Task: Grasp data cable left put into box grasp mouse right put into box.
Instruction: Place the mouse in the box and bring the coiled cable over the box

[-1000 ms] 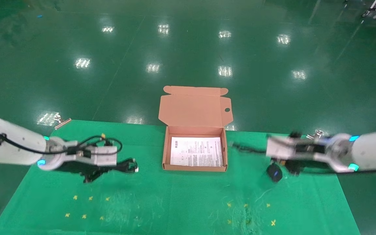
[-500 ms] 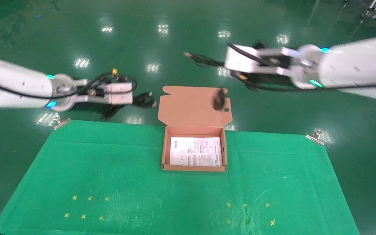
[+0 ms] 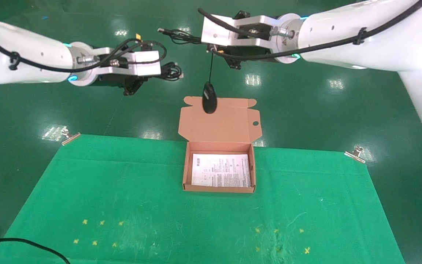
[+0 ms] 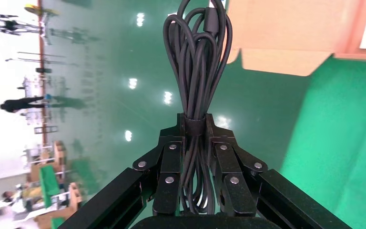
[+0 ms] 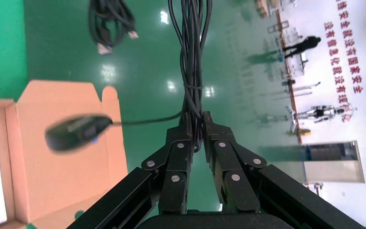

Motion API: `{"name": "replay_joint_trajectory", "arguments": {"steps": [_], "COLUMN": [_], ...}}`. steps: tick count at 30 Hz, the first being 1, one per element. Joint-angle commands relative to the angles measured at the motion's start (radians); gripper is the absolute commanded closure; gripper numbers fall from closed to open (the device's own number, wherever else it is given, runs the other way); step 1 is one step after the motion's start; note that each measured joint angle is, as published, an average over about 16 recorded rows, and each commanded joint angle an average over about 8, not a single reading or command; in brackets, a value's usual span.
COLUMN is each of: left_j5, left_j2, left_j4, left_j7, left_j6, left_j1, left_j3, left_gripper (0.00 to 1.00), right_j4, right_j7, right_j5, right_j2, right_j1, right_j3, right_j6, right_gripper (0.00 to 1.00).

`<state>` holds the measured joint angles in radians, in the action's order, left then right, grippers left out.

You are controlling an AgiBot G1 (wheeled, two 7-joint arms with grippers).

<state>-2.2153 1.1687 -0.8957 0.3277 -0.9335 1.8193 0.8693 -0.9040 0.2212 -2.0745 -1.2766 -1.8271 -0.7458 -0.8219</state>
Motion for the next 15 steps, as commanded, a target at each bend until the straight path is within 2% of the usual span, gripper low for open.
{"name": "replay_joint_trajectory", "arguments": {"steps": [1, 15], "left_j5": [-0.012, -0.054], "left_j2": [0.006, -0.036], "left_j4": [0.005, -0.016], "left_j7": [0.007, 0.028], "left_j6": [0.007, -0.023], "left_j1": [0.008, -0.011], "left_j3": [0.001, 0.016], "left_gripper": [1.0, 1.0], "right_j4": [0.024, 0.065], "right_j7": [-0.029, -0.056], "right_j5": [0.024, 0.05], "right_j2": [-0.011, -0.028], "right_j1": [-0.006, 0.022], "right_j3": [0.004, -0.003], "right_j6": [0.008, 0.018], "right_gripper": [1.0, 1.0]}}
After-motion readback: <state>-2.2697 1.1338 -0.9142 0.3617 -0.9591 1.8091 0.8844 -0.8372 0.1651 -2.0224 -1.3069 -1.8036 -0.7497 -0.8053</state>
